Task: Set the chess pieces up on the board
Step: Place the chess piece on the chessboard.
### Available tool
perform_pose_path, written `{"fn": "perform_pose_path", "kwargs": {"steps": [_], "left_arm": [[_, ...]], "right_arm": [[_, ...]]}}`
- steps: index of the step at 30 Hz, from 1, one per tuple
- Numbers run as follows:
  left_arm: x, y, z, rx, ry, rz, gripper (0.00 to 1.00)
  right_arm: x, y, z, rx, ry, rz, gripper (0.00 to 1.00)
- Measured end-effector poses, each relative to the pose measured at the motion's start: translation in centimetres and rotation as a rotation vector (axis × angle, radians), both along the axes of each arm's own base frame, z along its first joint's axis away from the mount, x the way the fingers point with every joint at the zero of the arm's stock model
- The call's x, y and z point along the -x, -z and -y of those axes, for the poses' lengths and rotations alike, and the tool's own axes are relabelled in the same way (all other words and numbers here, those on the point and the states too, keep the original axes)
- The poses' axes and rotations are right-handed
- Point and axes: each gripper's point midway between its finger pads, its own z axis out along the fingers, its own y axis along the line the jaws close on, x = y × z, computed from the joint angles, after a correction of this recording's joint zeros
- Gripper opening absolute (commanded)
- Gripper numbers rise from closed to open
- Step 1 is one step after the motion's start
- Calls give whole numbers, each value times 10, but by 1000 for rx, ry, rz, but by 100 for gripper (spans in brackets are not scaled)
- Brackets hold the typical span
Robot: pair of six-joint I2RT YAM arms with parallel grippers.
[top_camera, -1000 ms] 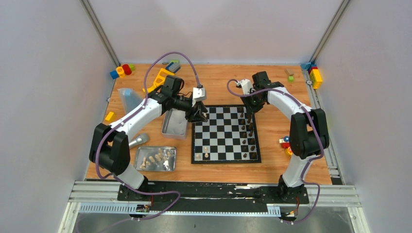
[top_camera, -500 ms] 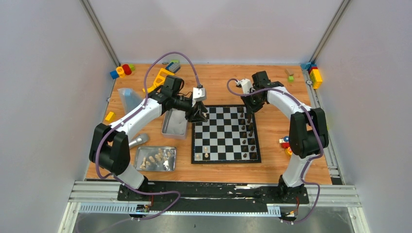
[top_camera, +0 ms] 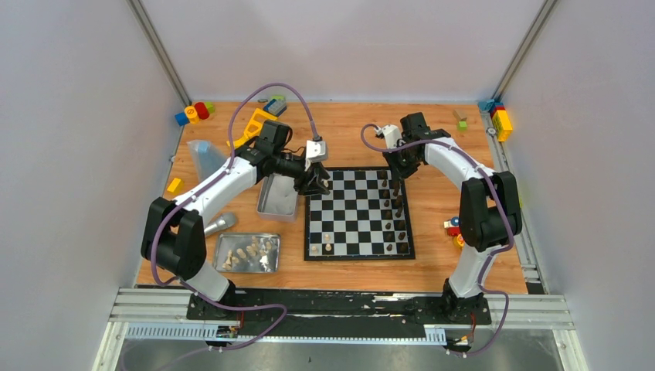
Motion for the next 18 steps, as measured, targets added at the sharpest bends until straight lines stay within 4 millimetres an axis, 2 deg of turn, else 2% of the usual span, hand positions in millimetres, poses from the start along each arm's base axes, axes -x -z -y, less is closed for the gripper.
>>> {"fn": "perform_pose_path", "kwargs": {"steps": [18], "left_arm": [[0, -1, 0, 2, 1, 8, 59]], "right_arm": [[-4, -1, 0, -2, 24, 14, 0]]}}
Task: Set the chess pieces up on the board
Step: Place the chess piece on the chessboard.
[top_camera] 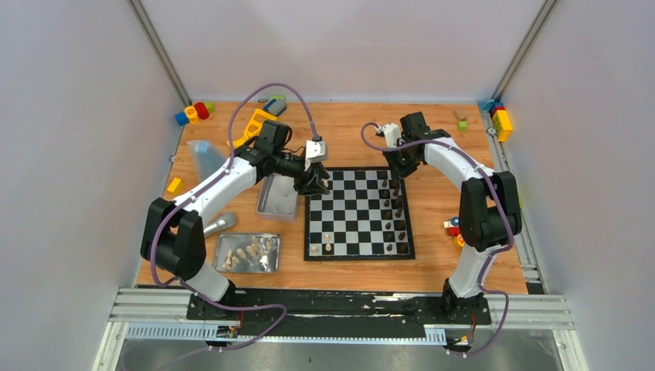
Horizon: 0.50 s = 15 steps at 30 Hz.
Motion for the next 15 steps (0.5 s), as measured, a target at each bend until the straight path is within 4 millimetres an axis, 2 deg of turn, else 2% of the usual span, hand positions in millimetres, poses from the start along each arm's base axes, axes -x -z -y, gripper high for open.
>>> {"fn": "perform_pose_path", "kwargs": {"steps": [9, 12, 15], "left_arm": [[0, 0, 0, 0, 0, 1, 59], [0, 0, 0, 0, 1, 1, 59], [0, 0, 0, 0, 1, 2, 59]], "right_arm": [[-2, -1, 0, -3, 6, 6, 2], [-2, -1, 0, -2, 6, 6, 12], [-2, 0, 0, 1, 8, 7, 36]]}}
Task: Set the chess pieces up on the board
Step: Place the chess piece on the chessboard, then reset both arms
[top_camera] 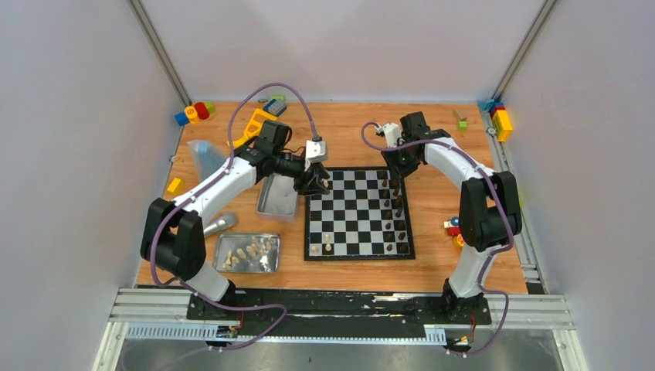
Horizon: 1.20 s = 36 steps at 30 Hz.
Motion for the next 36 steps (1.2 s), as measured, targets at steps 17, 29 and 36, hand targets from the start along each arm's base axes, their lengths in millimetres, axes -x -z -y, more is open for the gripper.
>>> {"fn": "perform_pose_path", "kwargs": {"steps": [17, 29, 36], "left_arm": [[-28, -17, -47, -32, -269, 48, 67], [-61, -52, -180, -97, -888, 211, 99], [-41, -81, -237, -107, -1173, 328, 100]], "right_arm": [[-9, -96, 17, -189, 66, 194, 77], [31, -194, 91, -349, 236, 487, 100], [71, -162, 105, -375, 358, 466, 100]]}}
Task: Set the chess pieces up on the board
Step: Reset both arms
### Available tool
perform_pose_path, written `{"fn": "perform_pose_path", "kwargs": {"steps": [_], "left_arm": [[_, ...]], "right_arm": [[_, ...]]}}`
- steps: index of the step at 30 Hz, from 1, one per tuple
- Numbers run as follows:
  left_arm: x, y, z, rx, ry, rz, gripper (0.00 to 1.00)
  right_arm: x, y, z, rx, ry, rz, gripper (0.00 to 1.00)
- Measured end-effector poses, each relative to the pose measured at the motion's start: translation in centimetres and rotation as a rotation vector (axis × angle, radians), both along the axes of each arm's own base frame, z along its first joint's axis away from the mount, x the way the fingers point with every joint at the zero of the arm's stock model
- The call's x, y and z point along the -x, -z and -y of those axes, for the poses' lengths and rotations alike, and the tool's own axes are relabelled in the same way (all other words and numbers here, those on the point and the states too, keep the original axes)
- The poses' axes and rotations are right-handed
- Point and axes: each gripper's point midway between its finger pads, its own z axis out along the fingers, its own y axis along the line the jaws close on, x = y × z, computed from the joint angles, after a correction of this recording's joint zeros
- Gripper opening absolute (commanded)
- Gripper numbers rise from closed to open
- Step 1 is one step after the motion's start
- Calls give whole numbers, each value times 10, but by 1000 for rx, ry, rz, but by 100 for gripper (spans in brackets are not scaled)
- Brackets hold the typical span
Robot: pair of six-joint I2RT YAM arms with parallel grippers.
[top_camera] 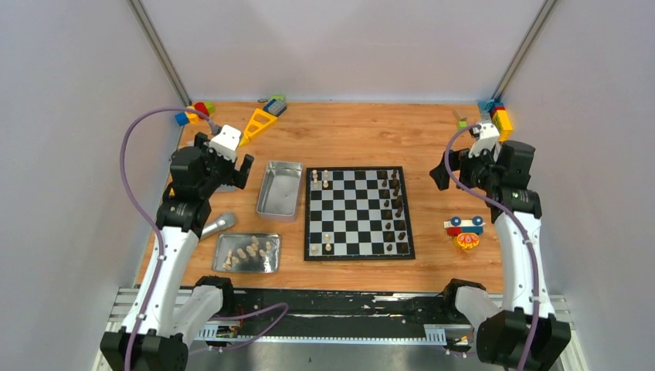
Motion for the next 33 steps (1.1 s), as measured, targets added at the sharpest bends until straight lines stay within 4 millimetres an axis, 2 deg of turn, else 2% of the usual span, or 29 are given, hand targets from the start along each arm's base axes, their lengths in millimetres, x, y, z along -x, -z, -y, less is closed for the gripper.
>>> {"fn": "perform_pose_path", "kwargs": {"steps": [3, 7, 10, 13, 20, 33], "left_arm": [[15, 3, -12, -8, -67, 18, 100], [33, 12, -24, -14, -129, 42, 100], [44, 15, -30, -13, -159, 69, 100], [47, 10, -34, -8, -186, 97, 100], [46, 17, -35, -7, -194, 89, 100], [46, 20, -34, -6, -186, 81, 100]], "right_arm": [[19, 7, -4, -11, 15, 19, 100], [38, 6, -11, -28, 7, 64, 100], [49, 2, -17, -32, -15, 108, 100], [56, -8, -20, -28, -27, 160, 100], [60, -21, -21, -15, -29, 222, 100], [57, -9, -20, -20, -30, 188, 100]]}}
